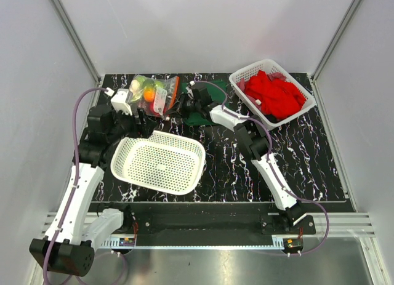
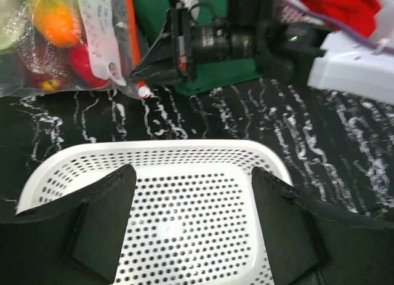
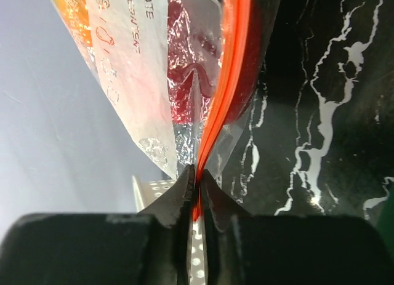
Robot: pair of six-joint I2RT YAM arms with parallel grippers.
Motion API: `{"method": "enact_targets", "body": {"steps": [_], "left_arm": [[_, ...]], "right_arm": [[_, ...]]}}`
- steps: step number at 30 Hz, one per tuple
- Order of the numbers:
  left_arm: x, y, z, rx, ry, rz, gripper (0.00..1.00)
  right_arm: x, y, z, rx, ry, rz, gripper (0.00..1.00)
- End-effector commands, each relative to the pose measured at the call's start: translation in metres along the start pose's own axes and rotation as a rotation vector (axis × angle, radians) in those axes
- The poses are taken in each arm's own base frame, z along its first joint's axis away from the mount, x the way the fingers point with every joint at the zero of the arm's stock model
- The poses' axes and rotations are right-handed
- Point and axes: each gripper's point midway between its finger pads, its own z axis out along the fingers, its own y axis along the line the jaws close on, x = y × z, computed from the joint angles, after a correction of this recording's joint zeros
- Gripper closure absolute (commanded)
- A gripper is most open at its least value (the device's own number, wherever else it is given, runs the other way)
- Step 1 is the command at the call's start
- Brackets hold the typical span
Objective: Open the zip-top bag and remove the fake food
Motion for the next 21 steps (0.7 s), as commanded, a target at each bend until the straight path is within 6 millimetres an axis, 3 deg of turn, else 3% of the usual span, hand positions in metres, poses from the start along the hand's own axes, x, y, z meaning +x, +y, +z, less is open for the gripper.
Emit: {"method": "enact_targets", "body": {"steps": [1, 5, 11, 13, 21], "left_arm": [[-0.009, 0.024, 0.008, -0.099, -0.003, 0.137, 0.21], [-0.014, 0.041, 0.016, -0.156, 0.016, 0.233, 0.21], [-0.023, 0.051, 0.04, -0.163, -0.01, 0.261, 0.18], [-0.016, 0.055, 0.044, -0.166, -0.007, 0.277, 0.15], [-0.037, 0.065, 0.05, -0.162, -0.246, 0.486, 0.16]], "right_arm": [[-0.017, 0.091, -0.021, -0.148, -0.045, 0.026, 0.91], [-0.022, 0.117, -0.028, -0.151, -0.06, 0.126, 1.0], [-0.02, 0.16, -0.036, -0.164, -0.055, 0.211, 1.0], [-0.019, 0.17, -0.039, -0.16, -0.055, 0.248, 1.0], [-0.02, 0.204, -0.052, -0.179, -0.056, 0.323, 1.0]]}}
